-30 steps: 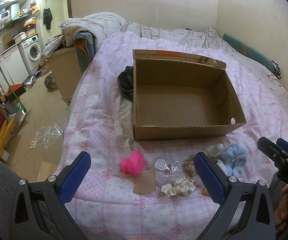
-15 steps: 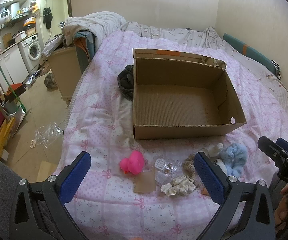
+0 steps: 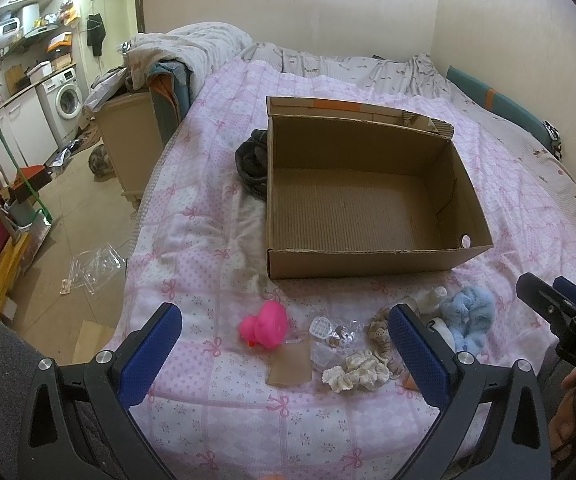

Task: Organize soft objects

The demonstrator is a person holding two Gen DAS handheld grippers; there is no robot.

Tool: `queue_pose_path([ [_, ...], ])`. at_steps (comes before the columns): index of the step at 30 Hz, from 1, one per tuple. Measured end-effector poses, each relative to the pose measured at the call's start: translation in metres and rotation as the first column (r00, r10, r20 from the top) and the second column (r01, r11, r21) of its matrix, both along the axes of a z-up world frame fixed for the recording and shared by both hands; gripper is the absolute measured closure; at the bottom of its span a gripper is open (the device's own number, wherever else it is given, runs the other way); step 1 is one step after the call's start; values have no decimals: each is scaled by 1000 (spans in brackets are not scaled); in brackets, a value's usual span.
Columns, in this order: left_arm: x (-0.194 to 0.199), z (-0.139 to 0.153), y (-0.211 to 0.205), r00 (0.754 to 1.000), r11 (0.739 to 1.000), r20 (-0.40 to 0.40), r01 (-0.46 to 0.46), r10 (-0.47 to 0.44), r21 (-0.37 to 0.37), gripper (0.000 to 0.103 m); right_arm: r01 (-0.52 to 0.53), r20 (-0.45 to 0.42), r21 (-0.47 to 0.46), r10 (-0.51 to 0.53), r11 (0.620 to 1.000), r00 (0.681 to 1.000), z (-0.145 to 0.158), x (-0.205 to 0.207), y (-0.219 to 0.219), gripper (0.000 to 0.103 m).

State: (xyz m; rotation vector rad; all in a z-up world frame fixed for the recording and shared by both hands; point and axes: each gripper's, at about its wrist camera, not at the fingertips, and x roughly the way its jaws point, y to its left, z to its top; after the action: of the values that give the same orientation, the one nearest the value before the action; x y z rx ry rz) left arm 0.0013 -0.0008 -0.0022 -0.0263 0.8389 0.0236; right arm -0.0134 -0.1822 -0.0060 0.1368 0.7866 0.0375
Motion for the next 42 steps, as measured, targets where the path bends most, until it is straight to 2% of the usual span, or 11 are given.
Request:
queue_pose_path([
  [28,-3,-4,-1,1000,1000,-4,1,-1,-3,0,2,5,2,-2,1000,1000,0,0,0,0],
  [31,-3,-2,1,1000,999,-28,4,-5,-34,0,2,8,7,-2,1000,1000,0,0,0,0],
  [32,-4,2,4,1000,998,-26,9,-11,-60,0,0,13,14,0,1000,1000,5,2,1,0],
  [35,0,11,4,999,999,-33,-7,6,-38,0,-14,18,38,13,999,1000,11,5,-3,0],
  [40,13,27,9,999,999,-31,-11,10,-43,0,-37,21,44,36,998,999,29,21,-10,0],
  [42,27,27,13,997,1000,-82,-12,10,-28,0,-49,13,50,48,998,999,34,29,-14,0],
])
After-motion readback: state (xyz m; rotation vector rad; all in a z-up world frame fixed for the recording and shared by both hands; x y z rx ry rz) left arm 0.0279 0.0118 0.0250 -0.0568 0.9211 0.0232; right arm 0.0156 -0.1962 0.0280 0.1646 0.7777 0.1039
